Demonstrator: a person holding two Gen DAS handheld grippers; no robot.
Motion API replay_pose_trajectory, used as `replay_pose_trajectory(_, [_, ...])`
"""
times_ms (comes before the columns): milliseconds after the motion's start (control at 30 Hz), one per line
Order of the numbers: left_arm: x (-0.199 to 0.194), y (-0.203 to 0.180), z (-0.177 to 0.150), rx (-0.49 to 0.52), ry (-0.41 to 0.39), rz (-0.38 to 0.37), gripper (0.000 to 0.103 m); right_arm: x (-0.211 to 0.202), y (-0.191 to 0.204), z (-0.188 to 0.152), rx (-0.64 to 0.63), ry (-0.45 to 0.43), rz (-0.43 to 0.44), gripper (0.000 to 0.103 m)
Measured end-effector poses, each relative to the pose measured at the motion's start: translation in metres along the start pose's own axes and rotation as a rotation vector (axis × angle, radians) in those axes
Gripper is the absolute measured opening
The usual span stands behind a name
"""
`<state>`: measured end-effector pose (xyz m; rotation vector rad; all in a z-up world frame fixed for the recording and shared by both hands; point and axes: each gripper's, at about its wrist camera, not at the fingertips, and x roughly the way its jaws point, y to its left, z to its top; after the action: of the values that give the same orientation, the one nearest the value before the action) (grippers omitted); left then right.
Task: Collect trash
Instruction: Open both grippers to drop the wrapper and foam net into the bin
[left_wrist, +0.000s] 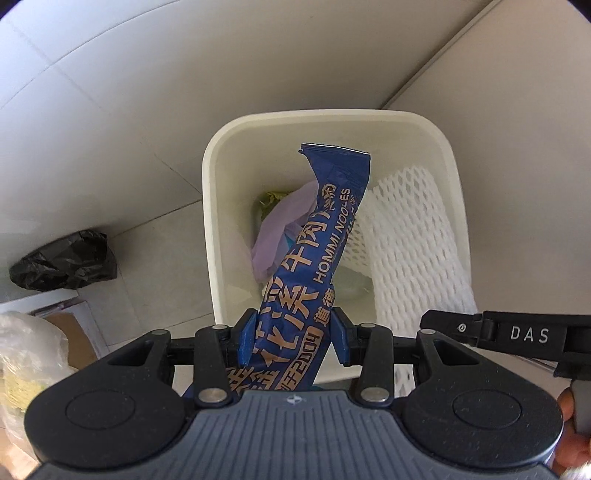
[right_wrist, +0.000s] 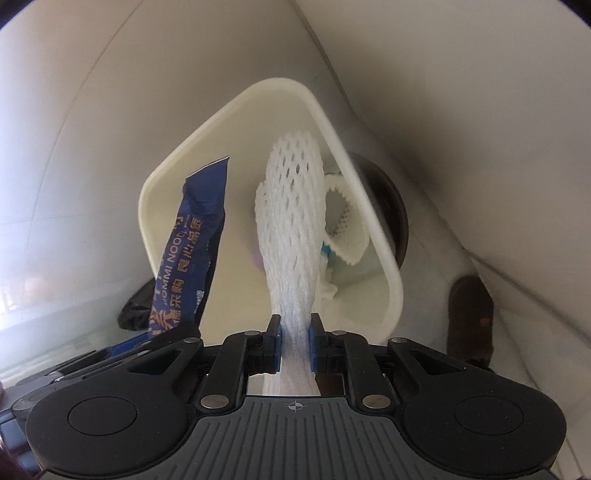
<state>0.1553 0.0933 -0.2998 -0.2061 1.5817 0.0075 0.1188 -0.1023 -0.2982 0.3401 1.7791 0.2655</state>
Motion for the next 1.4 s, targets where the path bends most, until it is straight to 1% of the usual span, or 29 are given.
replay_pose_trajectory(133, [0.004, -0.004, 0.006, 0.009, 0.023, 0.029, 0.038, 0.005, 0.005, 0.007, -0.006, 0.0, -0.02, 0.013])
replay_pose_trajectory(267, [0.003, -0.008, 0.007, 0.015, 0.038, 0.042, 0.039, 0.007, 0.001, -0.003, -0.016, -0.012, -0.03, 0.014])
replay_pose_trajectory(333, [0.001, -0.011, 0.007, 0.023, 0.04, 0.049, 0.04, 0.011, -0.003, 0.0, -0.012, -0.018, -0.029, 0.019])
replay_pose_trajectory(400, [0.006, -0.012, 0.009, 0.029, 0.036, 0.058, 0.046, 0.008, -0.007, -0.002, -0.007, -0.036, -0.03, 0.019])
replay_pose_trajectory(433, [0.005, -0.013, 0.008, 0.032, 0.033, 0.055, 0.05, 0.002, -0.006, -0.002, 0.0, -0.042, -0.027, 0.022])
replay_pose_trajectory(467, [0.003, -0.015, 0.007, 0.033, 0.029, 0.053, 0.052, 0.001, -0.007, -0.001, 0.008, -0.043, -0.021, 0.031])
replay_pose_trajectory(500, [0.002, -0.016, 0.007, 0.036, 0.027, 0.053, 0.053, 0.001, -0.009, -0.001, 0.018, -0.041, -0.012, 0.036])
replay_pose_trajectory(533, [0.001, -0.017, 0.007, 0.037, 0.026, 0.055, 0.054, 0.0, -0.01, -0.001, 0.025, -0.044, -0.008, 0.043])
replay_pose_trajectory(567, [0.0, -0.018, 0.007, 0.037, 0.026, 0.056, 0.054, -0.001, -0.01, 0.0, 0.028, -0.048, -0.007, 0.049])
replay_pose_trajectory(733, [-0.004, -0.021, 0.009, 0.049, 0.018, 0.061, 0.055, -0.008, -0.007, -0.003, 0.015, -0.067, -0.009, 0.051])
replay_pose_trajectory(933, [-0.012, -0.022, 0.009, 0.055, 0.006, 0.072, 0.055, -0.009, -0.002, -0.005, 0.002, -0.078, -0.004, 0.051])
replay_pose_trajectory(1133, [-0.024, -0.015, 0.007, 0.045, -0.021, 0.074, 0.057, -0.017, 0.006, -0.013, -0.022, -0.092, 0.002, 0.051])
replay_pose_trajectory(1233, [-0.032, -0.012, 0.005, 0.05, -0.039, 0.072, 0.058, -0.023, 0.009, -0.019, -0.039, -0.102, 0.001, 0.057])
replay_pose_trajectory(1300, [-0.039, -0.01, 0.002, 0.06, -0.056, 0.069, 0.06, -0.029, 0.013, -0.024, -0.054, -0.109, 0.003, 0.057])
replay_pose_trajectory(1400, [-0.05, -0.005, -0.004, 0.074, -0.079, 0.061, 0.062, -0.041, 0.017, -0.034, -0.078, -0.128, 0.021, 0.062])
